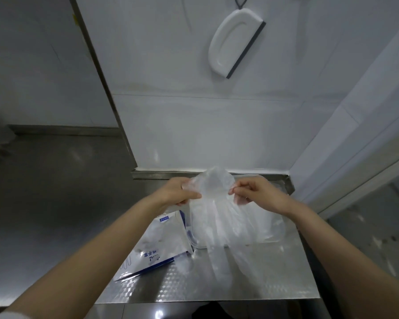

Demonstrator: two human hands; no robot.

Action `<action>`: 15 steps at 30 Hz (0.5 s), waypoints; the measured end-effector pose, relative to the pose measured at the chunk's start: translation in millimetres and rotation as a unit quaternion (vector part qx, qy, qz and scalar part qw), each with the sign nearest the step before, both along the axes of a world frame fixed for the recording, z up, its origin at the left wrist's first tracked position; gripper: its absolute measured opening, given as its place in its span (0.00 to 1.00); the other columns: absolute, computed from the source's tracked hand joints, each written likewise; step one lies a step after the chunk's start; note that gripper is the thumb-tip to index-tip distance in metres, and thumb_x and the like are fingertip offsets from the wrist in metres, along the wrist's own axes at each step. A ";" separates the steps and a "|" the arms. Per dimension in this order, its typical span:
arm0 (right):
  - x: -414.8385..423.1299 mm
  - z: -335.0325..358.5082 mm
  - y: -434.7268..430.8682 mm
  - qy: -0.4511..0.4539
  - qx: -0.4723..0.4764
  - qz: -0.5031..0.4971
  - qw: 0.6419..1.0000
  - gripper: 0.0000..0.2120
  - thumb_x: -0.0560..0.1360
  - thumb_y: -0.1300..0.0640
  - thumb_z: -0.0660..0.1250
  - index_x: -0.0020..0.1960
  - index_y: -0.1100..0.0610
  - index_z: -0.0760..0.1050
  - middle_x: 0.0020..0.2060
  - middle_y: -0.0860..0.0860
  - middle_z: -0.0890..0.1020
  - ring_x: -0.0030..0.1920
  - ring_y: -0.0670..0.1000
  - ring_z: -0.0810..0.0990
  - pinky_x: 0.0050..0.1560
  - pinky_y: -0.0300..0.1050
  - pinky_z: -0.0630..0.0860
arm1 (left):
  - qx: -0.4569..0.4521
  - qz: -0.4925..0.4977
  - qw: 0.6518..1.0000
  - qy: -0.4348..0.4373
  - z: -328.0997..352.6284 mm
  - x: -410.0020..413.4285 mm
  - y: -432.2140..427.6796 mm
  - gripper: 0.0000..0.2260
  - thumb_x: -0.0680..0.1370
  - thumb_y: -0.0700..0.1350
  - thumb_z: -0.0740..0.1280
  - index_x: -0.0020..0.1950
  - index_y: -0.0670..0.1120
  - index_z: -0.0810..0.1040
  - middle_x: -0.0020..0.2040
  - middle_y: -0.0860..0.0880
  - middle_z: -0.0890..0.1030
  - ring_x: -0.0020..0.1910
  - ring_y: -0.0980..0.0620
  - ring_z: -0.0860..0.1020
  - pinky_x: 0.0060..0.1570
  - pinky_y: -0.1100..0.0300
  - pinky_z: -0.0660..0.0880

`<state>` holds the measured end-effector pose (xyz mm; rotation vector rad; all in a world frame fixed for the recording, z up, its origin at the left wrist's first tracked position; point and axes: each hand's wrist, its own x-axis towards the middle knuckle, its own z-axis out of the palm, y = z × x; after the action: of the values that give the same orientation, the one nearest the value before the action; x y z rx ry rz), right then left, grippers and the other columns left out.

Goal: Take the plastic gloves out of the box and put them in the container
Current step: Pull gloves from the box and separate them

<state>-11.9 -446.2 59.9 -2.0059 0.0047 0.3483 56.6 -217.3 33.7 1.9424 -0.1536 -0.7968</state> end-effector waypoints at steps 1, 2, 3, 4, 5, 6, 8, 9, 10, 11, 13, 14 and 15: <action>0.9 1.2 -6.9 -0.005 -0.007 -0.018 1.000 0.07 0.78 0.65 0.62 0.46 0.64 0.79 0.35 0.50 0.82 0.34 0.45 0.80 0.42 0.36 0.79 | 0.001 0.009 1.000 -0.015 2.4 2.4 -3.4 0.05 0.75 0.41 0.70 0.49 0.46 0.80 0.32 0.53 0.75 0.27 0.57 0.67 0.27 0.68 0.66; 1.7 2.7 -13.0 -0.016 -0.017 -0.036 0.999 0.08 0.78 0.65 0.62 0.45 0.63 0.79 0.36 0.50 0.82 0.34 0.43 0.80 0.41 0.35 0.79 | -0.007 0.022 0.999 -0.031 4.8 5.8 -6.3 0.02 0.76 0.40 0.69 0.46 0.47 0.80 0.32 0.52 0.75 0.26 0.58 0.66 0.25 0.69 0.65; 2.8 4.2 -18.9 -0.034 -0.032 -0.056 0.997 0.08 0.78 0.65 0.62 0.44 0.61 0.79 0.36 0.50 0.82 0.33 0.41 0.80 0.40 0.34 0.78 | -0.017 0.036 0.998 -0.049 8.2 9.2 -10.1 0.03 0.77 0.40 0.68 0.43 0.46 0.80 0.33 0.50 0.75 0.24 0.58 0.68 0.24 0.69 0.65; 4.4 6.6 -23.8 -0.063 -0.056 -0.075 0.994 0.09 0.78 0.65 0.62 0.44 0.60 0.79 0.36 0.51 0.81 0.32 0.39 0.80 0.39 0.31 0.77 | -0.026 0.048 0.996 -0.071 12.6 12.4 -15.2 0.05 0.77 0.39 0.67 0.42 0.46 0.78 0.34 0.49 0.75 0.22 0.60 0.69 0.23 0.69 0.65; 6.3 10.0 -27.8 -0.101 -0.088 -0.095 0.986 0.08 0.78 0.65 0.62 0.44 0.60 0.79 0.36 0.52 0.81 0.32 0.38 0.79 0.39 0.28 0.75 | -0.041 0.061 0.993 -0.093 17.8 15.5 -21.0 0.07 0.77 0.37 0.67 0.41 0.45 0.77 0.34 0.48 0.76 0.21 0.60 0.71 0.22 0.69 0.67; 8.4 14.9 -30.8 -0.145 -0.121 -0.113 0.975 0.08 0.78 0.65 0.63 0.44 0.59 0.79 0.37 0.52 0.82 0.33 0.38 0.79 0.39 0.27 0.73 | -0.066 0.076 0.989 -0.111 23.7 18.5 -27.5 0.08 0.77 0.35 0.66 0.39 0.45 0.76 0.35 0.47 0.76 0.21 0.60 0.74 0.21 0.68 0.69; 11.7 27.4 -34.2 -0.234 -0.164 -0.147 0.947 0.07 0.78 0.63 0.64 0.46 0.58 0.80 0.39 0.50 0.81 0.36 0.41 0.78 0.41 0.27 0.71 | -0.134 0.106 0.976 -0.133 37.4 23.6 -41.1 0.10 0.77 0.31 0.64 0.38 0.43 0.73 0.37 0.46 0.76 0.25 0.59 0.78 0.27 0.67 0.75; 12.6 34.1 -35.2 -0.275 -0.170 -0.161 0.932 0.07 0.78 0.63 0.64 0.47 0.57 0.80 0.40 0.48 0.81 0.38 0.42 0.77 0.42 0.27 0.70 | -0.160 0.112 0.969 -0.153 43.5 26.7 -46.8 0.10 0.77 0.31 0.64 0.38 0.43 0.73 0.38 0.46 0.77 0.29 0.58 0.80 0.32 0.66 0.78; 12.4 40.5 -35.1 -0.313 -0.169 -0.170 0.919 0.06 0.77 0.63 0.64 0.47 0.57 0.80 0.41 0.47 0.81 0.39 0.42 0.76 0.42 0.27 0.69 | -0.173 0.112 0.962 -0.179 48.0 29.6 -50.7 0.10 0.76 0.31 0.65 0.39 0.43 0.73 0.39 0.46 0.78 0.33 0.56 0.82 0.38 0.64 0.79; 10.9 46.2 -34.1 -0.349 -0.164 -0.172 0.907 0.06 0.77 0.63 0.65 0.48 0.58 0.80 0.42 0.47 0.80 0.40 0.42 0.76 0.42 0.27 0.69 | -0.174 0.109 0.956 -0.208 52.0 31.8 -52.3 0.11 0.76 0.31 0.66 0.39 0.45 0.73 0.39 0.46 0.79 0.38 0.54 0.82 0.43 0.62 0.79; 4.1 52.1 -30.4 -0.411 -0.166 -0.152 0.884 0.06 0.77 0.63 0.65 0.48 0.60 0.80 0.42 0.47 0.78 0.41 0.41 0.75 0.45 0.29 0.71 | -0.153 0.093 0.947 -0.266 54.3 34.7 -48.4 0.12 0.75 0.33 0.67 0.37 0.47 0.73 0.40 0.48 0.80 0.41 0.53 0.81 0.47 0.62 0.76; -0.4 51.8 -27.9 -0.430 -0.173 -0.132 0.876 0.06 0.77 0.63 0.64 0.49 0.61 0.80 0.41 0.47 0.77 0.42 0.41 0.74 0.45 0.30 0.71 | -0.142 0.076 0.943 -0.291 51.7 35.1 -44.4 0.12 0.75 0.33 0.68 0.36 0.48 0.73 0.39 0.49 0.80 0.40 0.55 0.79 0.46 0.63 0.74; -5.3 48.5 -25.2 -0.439 -0.181 -0.105 0.874 0.07 0.77 0.63 0.64 0.49 0.61 0.80 0.41 0.47 0.76 0.42 0.41 0.74 0.45 0.32 0.71 | -0.132 0.055 0.941 -0.308 46.5 34.8 -39.1 0.13 0.75 0.33 0.68 0.35 0.49 0.73 0.39 0.49 0.79 0.38 0.58 0.77 0.44 0.65 0.72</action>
<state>-17.2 -471.4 108.4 -2.3385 -0.2997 -0.7772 91.3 -256.4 80.2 1.8619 -0.4962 -0.0642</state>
